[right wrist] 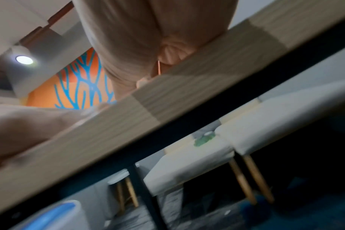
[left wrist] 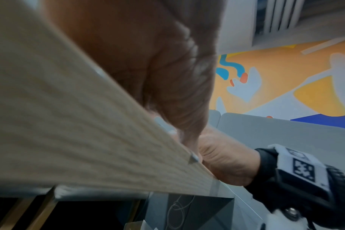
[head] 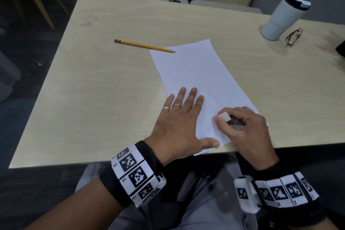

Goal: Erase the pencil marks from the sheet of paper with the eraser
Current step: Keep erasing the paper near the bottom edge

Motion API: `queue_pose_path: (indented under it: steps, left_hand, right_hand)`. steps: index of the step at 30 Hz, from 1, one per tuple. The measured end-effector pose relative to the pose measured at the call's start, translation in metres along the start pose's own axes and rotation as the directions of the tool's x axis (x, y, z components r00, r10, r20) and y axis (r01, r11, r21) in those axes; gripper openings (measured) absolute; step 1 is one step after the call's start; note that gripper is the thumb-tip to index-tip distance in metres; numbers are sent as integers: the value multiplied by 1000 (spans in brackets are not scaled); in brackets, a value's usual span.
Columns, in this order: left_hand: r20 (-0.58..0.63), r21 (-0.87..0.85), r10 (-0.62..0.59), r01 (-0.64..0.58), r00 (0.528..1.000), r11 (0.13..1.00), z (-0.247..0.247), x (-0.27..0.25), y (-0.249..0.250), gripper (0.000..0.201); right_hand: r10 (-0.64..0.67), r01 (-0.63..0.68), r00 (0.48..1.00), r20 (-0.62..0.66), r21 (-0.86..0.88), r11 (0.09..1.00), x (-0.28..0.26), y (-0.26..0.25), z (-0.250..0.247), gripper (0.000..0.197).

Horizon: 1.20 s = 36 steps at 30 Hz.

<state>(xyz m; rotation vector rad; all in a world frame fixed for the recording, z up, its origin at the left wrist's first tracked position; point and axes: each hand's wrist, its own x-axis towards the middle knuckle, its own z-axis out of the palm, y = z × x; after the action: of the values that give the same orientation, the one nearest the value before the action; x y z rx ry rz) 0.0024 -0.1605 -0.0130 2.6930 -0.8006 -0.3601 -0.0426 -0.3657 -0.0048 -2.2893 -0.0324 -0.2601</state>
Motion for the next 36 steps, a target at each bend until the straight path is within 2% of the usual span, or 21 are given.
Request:
queue_pose_path:
  steps: [3,7,10,13,17,20,23,26,28,31,33,36]
  left_hand:
    - [2,-13,-11,11,1000,1000,-2,0,1,123]
    - [1,-10,-8,8,1000,1000,-2,-1,0,125]
    - [5,-8,-7,7,1000,1000,-1,-1,0,124]
    - [-2,-11,-6,6,1000,1000,-2,-1,0,125]
    - [-1,-3,-6,6,1000,1000,-1,0,0,125]
    - [3,-6,-11,11,1000,1000,0,1,0,124]
    - [10,-12,-13,13,1000,1000,-2,1,1,124]
    - [13,-6,-12,12,1000,1000,-2,1,0,126]
    - [15,3,-11,11,1000,1000,-1,1,0,126]
    - [17,9,-13,13,1000,1000,-2,1,0,125]
    - [15,8,-12,12,1000,1000,-2,1,0,126]
    - [20,14,-12,12,1000,1000,-1,1,0,127]
  right_hand:
    - [-23,18,997,-78,-66,998,4,4,-8,10]
    - [-58,57,998,-15,-44,997,-10,-10,5,15]
    - [22,-25,998,-65,-46,999,0,8,-11,15]
    - [29,-37,993,-111,-65,997,1,8,-15,14]
    - [-30,29,999,42,4,1000,-11,-10,2,16]
    - [40,-40,999,16,22,999,-2,9,-15,10]
    - [2,-3,999,-35,-31,1000,-2,10,-22,9]
    - [-80,84,994,69,-51,995,-11,-9,-7,10]
    - [-50,53,996,68,-36,998,-9,-1,-9,11]
    - [20,-20,1000,-7,-53,998,-1,18,-26,10]
    - [20,-22,999,-26,-45,999,-1,15,-26,10]
    - [-70,73,993,91,-27,997,-13,-4,-8,11]
